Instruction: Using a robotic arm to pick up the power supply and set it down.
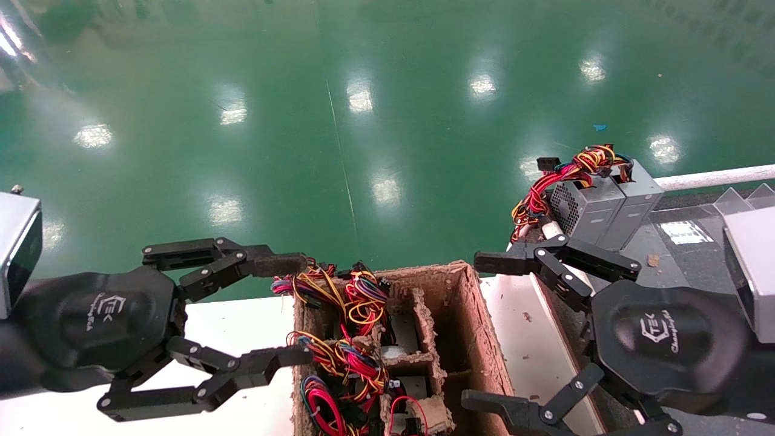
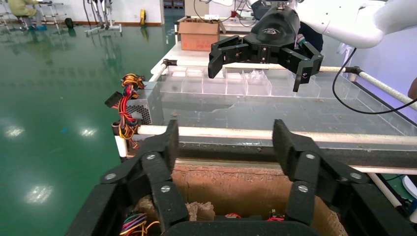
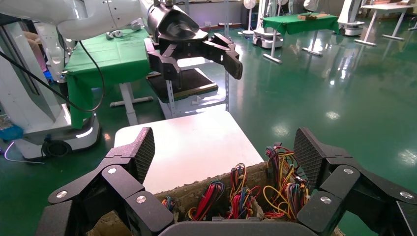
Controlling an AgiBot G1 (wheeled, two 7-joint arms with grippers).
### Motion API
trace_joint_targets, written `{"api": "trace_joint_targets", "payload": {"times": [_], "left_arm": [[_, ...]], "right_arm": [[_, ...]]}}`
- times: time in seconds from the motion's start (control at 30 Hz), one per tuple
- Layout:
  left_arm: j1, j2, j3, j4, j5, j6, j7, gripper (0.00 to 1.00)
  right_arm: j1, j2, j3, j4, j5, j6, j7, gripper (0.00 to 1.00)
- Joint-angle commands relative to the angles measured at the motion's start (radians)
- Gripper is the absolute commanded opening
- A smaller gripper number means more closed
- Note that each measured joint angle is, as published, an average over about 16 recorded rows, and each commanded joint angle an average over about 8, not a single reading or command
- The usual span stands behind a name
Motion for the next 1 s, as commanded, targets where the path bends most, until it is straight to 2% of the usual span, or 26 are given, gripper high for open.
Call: {"api": "trace_joint_targets", "payload": {"times": [0.03, 0.23, 0.57, 0.8, 0.83, 0.93, 0.97, 1.0], "left_arm": [[0.0, 0.0, 0.0, 0.0, 0.0, 0.0, 0.0, 0.0], [0.0, 0.0, 0.0, 0.0, 0.0, 0.0, 0.0, 0.0], [0.0, 0.0, 0.0, 0.0, 0.0, 0.0, 0.0, 0.0], [0.0, 0.0, 0.0, 0.0, 0.0, 0.0, 0.0, 0.0], [0.0, 0.0, 0.0, 0.0, 0.0, 0.0, 0.0, 0.0], [0.0, 0.0, 0.0, 0.0, 0.0, 0.0, 0.0, 0.0], [0.0, 0.0, 0.0, 0.0, 0.0, 0.0, 0.0, 0.04], [0.0, 0.0, 0.0, 0.0, 0.0, 0.0, 0.0, 0.13]], "right_arm": [[0.002, -0.001, 0.002, 0.001, 0.004, -0.001, -0.001, 1.0], [-0.008, 0.004, -0.012, -0.002, -0.026, 0.006, 0.002, 1.0], [-0.05, -0.003, -0.076, 0.034, -0.157, 0.053, 0.021, 1.0], [-0.073, -0.024, -0.137, 0.044, -0.224, 0.037, 0.054, 1.0], [-0.075, -0.029, -0.145, 0.044, -0.233, 0.032, 0.056, 0.94], [-0.081, -0.048, -0.17, 0.042, -0.26, 0.023, 0.056, 0.57], [-0.083, -0.055, -0.178, 0.042, -0.27, 0.022, 0.054, 0.44], [-0.085, -0.063, -0.185, 0.041, -0.281, 0.023, 0.05, 0.32]]}}
